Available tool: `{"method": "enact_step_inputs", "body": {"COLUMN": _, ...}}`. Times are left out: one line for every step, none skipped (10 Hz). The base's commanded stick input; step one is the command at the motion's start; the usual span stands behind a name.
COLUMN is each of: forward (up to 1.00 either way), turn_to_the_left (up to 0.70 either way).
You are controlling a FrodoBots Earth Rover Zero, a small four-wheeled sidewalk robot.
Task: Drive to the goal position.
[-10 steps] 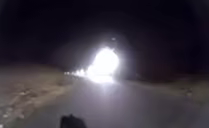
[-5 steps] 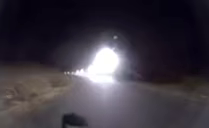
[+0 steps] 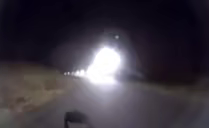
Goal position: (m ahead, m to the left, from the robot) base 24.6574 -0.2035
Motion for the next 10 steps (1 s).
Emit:
{"method": "enact_step_inputs", "body": {"forward": 1.00, "turn_to_the_left": 0.05}}
{"method": "enact_step_inputs", "body": {"forward": 1.00, "turn_to_the_left": 0.05}}
{"method": "enact_step_inputs", "body": {"forward": 1.00, "turn_to_the_left": 0.05}}
{"method": "enact_step_inputs", "body": {"forward": 1.00, "turn_to_the_left": 0.05}}
{"method": "enact_step_inputs", "body": {"forward": 1.00, "turn_to_the_left": 0.05}}
{"method": "enact_step_inputs", "body": {"forward": 1.00, "turn_to_the_left": 0.05}}
{"method": "enact_step_inputs", "body": {"forward": 1.00, "turn_to_the_left": 0.05}}
{"method": "enact_step_inputs", "body": {"forward": 1.00, "turn_to_the_left": 0.06}}
{"method": "enact_step_inputs", "body": {"forward": 1.00, "turn_to_the_left": 0.06}}
{"method": "enact_step_inputs", "body": {"forward": 1.00, "turn_to_the_left": 0.07}}
